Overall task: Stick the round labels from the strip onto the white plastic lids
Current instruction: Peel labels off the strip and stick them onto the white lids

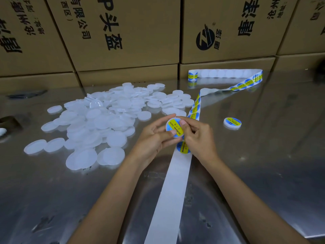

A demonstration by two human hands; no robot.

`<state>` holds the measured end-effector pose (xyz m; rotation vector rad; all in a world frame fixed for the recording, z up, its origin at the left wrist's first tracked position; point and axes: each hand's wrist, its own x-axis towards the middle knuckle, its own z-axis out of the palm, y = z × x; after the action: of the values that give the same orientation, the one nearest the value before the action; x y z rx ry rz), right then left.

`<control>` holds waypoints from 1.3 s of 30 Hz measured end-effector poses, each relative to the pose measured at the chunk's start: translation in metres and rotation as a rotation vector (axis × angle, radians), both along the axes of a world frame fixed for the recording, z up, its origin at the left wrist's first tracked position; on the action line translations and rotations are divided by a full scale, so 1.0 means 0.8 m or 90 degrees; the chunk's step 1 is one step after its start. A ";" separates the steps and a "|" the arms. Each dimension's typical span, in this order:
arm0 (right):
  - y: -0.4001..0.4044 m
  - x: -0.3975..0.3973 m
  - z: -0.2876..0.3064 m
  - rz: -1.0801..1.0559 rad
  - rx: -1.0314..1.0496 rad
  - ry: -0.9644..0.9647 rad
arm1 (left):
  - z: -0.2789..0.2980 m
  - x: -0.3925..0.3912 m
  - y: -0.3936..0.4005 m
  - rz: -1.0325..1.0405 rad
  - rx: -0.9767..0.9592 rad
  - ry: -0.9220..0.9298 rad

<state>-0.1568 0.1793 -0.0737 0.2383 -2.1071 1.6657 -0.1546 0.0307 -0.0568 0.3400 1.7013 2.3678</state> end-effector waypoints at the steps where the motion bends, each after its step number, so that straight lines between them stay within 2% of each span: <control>1: 0.001 0.000 -0.001 0.005 -0.005 -0.006 | 0.000 0.000 0.000 0.004 -0.008 0.003; 5: -0.002 0.004 0.000 0.051 0.004 -0.006 | 0.002 0.001 -0.001 0.122 -0.019 -0.002; 10: -0.010 0.005 -0.005 0.084 0.106 -0.006 | -0.001 0.002 -0.003 0.213 -0.018 -0.027; 14: -0.011 0.007 -0.003 0.026 0.102 0.014 | -0.002 0.002 -0.001 0.175 -0.011 -0.039; 24: 0.005 -0.001 -0.001 -0.042 -0.070 -0.067 | -0.005 -0.003 0.003 -0.006 0.052 -0.038; 26: 0.017 -0.009 0.001 -0.091 -0.116 -0.087 | -0.006 -0.003 0.004 0.002 0.042 -0.044; 29: 0.050 -0.023 0.002 -0.211 -0.119 -0.096 | -0.005 -0.003 0.000 0.055 0.019 -0.060; 31: 0.078 -0.029 0.002 -0.310 -0.067 -0.109 | -0.004 -0.003 -0.004 0.084 0.008 -0.059; 34: 0.116 -0.033 -0.003 -0.486 0.060 -0.199 | -0.002 -0.004 -0.007 0.108 0.003 -0.056; 39: 0.133 -0.036 -0.006 -0.496 0.193 -0.316 | -0.004 -0.005 -0.008 0.126 -0.028 -0.063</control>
<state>-0.1857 0.2859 -0.0788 -0.8849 -2.3334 0.9907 -0.1583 0.0244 -0.0600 0.0484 1.8124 2.4327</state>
